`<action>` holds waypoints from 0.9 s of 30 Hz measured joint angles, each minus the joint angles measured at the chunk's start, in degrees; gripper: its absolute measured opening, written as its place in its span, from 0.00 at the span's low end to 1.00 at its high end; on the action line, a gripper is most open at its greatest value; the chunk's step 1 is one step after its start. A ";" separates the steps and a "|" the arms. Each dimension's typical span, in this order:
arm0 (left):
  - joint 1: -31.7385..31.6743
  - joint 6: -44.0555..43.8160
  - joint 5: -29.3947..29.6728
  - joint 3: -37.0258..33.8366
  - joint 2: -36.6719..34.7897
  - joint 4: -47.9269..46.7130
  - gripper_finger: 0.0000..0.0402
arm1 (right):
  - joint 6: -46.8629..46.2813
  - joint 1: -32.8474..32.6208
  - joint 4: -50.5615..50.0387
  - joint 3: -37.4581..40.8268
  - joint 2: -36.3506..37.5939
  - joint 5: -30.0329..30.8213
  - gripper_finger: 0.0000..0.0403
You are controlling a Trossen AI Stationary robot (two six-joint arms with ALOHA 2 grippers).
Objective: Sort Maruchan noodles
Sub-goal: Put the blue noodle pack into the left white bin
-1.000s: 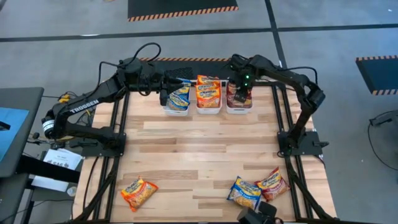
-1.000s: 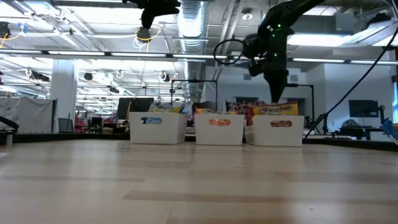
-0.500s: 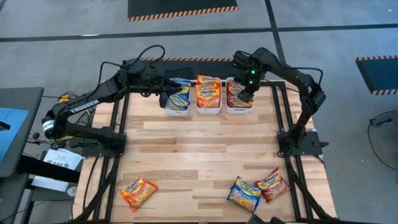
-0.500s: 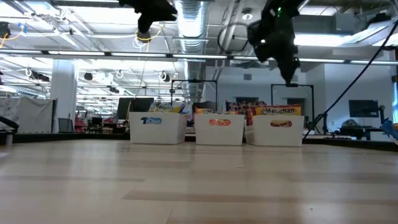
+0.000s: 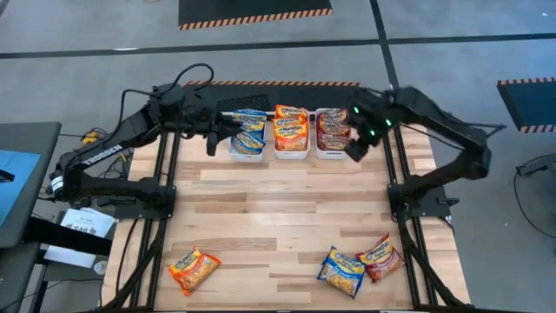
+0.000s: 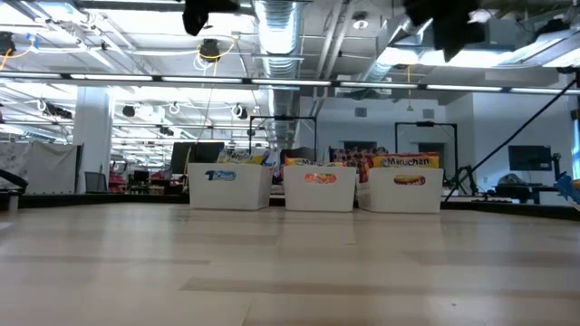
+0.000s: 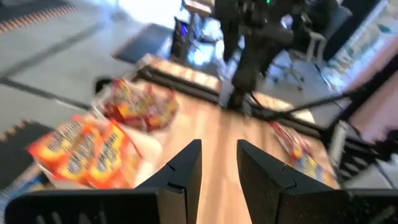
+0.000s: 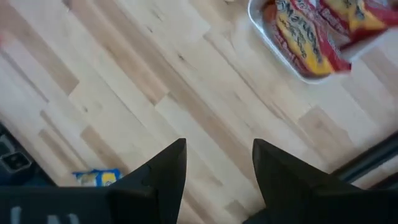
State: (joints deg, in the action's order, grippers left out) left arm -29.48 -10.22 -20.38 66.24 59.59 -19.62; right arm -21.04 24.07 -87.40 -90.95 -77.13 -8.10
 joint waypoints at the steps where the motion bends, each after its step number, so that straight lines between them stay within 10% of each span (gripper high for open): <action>1: 0.24 -0.06 -1.02 0.00 -0.07 -1.49 0.22 | -3.24 -2.39 0.85 1.71 1.85 1.62 0.51; 14: 6.59 1.99 -7.61 0.00 -0.42 -11.80 0.22 | -50.73 -37.05 27.76 33.79 21.15 5.46 0.51; 27: 9.49 1.16 -2.53 0.00 -0.39 -11.83 0.22 | -63.19 -51.88 41.15 44.27 15.21 3.15 0.56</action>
State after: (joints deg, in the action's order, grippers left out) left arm -19.99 -9.07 -22.91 66.24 59.20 -31.45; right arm -84.23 -27.81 -46.25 -46.68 -61.92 -4.95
